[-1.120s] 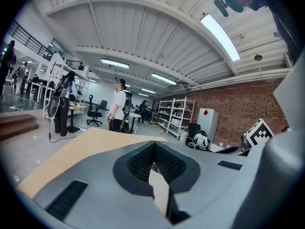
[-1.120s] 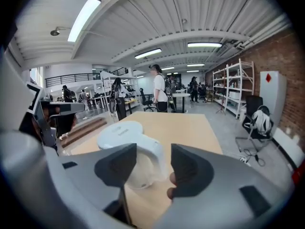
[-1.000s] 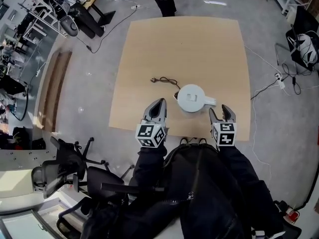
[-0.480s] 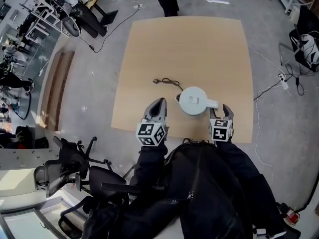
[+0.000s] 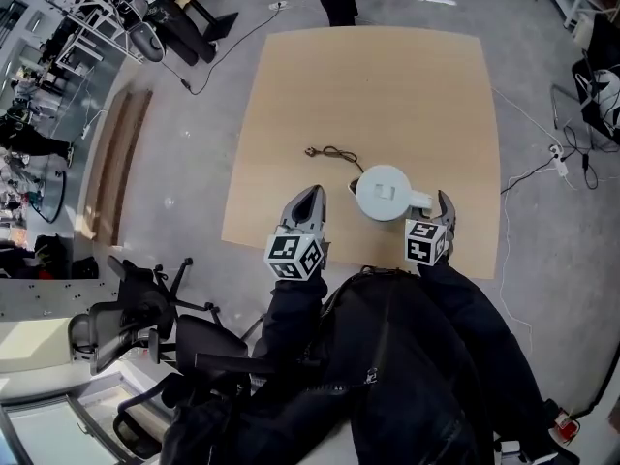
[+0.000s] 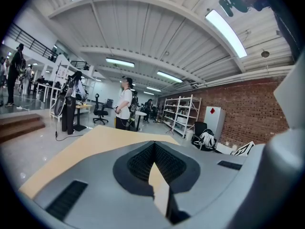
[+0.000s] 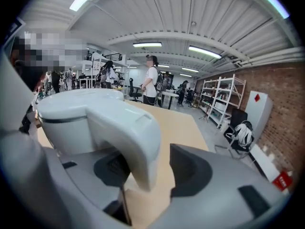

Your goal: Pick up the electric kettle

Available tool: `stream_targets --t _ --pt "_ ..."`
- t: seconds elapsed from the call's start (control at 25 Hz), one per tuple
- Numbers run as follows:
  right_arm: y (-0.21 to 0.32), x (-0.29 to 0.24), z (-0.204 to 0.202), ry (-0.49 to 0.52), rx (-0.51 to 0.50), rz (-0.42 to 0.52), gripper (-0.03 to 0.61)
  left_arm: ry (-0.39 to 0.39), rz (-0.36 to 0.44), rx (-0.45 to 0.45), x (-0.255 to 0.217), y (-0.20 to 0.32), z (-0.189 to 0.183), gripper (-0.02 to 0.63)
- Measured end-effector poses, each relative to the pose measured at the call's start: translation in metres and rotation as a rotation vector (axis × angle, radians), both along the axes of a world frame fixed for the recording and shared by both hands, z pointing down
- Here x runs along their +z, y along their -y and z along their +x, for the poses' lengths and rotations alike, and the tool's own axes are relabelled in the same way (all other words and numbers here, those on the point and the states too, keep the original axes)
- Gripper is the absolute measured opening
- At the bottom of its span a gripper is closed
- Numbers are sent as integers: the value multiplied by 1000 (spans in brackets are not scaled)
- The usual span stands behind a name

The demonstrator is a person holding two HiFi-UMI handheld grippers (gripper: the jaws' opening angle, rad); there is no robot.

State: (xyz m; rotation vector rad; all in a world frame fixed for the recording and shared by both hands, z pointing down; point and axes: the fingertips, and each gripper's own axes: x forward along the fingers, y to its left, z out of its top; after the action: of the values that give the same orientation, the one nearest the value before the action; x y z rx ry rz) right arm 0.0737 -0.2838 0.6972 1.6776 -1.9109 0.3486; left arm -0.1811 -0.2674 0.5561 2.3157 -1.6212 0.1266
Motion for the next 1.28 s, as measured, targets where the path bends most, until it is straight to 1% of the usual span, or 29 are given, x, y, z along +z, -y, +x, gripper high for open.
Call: stream_targets --t 0.08,0.2,0.24,0.6,0.88,1.08,1.28 --pt "3 -1 -2 -16 -8 23 220 1 -2 -2 0 -1 -1 0" --pt "6 -3 -6 -23 -20 60 147 4 -3 0 0 -1 -2 0" --pt "6 -4 -7 -23 -23 70 143 5 -5 1 1 -1 -1 0" --pt "12 -5 -7 28 -35 101 137 17 -9 4 1 1 -4 0" --pt "16 -13 -10 43 -32 110 136 20 -7 -7 0 -5 -10 0" --pt "26 -27 -13 69 -31 129 137 16 -5 -28 -2 -7 -21 0" --pt "30 -53 -17 131 -50 153 137 6 0 -39 -1 -7 -27 0"
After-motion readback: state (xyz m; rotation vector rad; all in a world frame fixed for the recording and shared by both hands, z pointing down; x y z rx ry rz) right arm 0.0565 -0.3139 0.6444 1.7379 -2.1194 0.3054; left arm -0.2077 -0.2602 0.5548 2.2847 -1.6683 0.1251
